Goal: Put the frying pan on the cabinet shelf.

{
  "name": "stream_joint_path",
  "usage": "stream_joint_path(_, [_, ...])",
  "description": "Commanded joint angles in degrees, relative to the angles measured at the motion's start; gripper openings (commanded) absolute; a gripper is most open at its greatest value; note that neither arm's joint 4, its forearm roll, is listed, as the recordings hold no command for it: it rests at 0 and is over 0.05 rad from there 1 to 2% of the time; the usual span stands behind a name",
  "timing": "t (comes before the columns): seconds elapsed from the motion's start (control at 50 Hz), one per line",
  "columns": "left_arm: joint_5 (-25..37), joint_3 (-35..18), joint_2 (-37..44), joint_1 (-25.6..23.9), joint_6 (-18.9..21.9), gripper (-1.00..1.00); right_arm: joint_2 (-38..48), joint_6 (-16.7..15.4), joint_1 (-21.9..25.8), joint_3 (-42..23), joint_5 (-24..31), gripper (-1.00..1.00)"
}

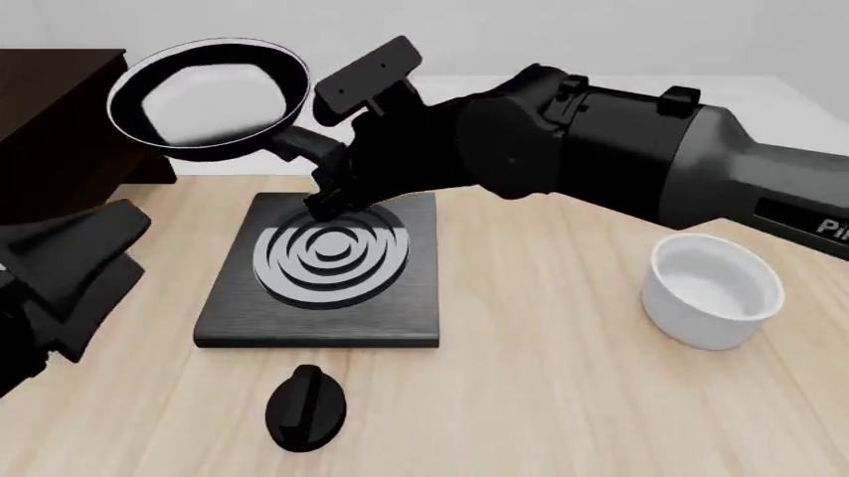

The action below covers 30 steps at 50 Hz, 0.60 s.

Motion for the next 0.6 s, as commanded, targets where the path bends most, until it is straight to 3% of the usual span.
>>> stream_joint_path(0.02, [-4.86, 0.25, 2.25, -0.08, -5.74, 1.00, 0.92, 0.05, 2.22, -3.78, -0.10, -1.00])
stream_joint_path(0.48, [-8.46, 3.87, 2.69, 0.29, -8.26, 1.00, 1.27, -2.58, 5.70, -2.78, -2.49, -1.00])
stream_joint_path(0.6, [-9.03, 4.58, 2.98, 0.67, -8.35, 1.00, 1.26, -1.44, 6.25, -2.47, -3.12, -1.00])
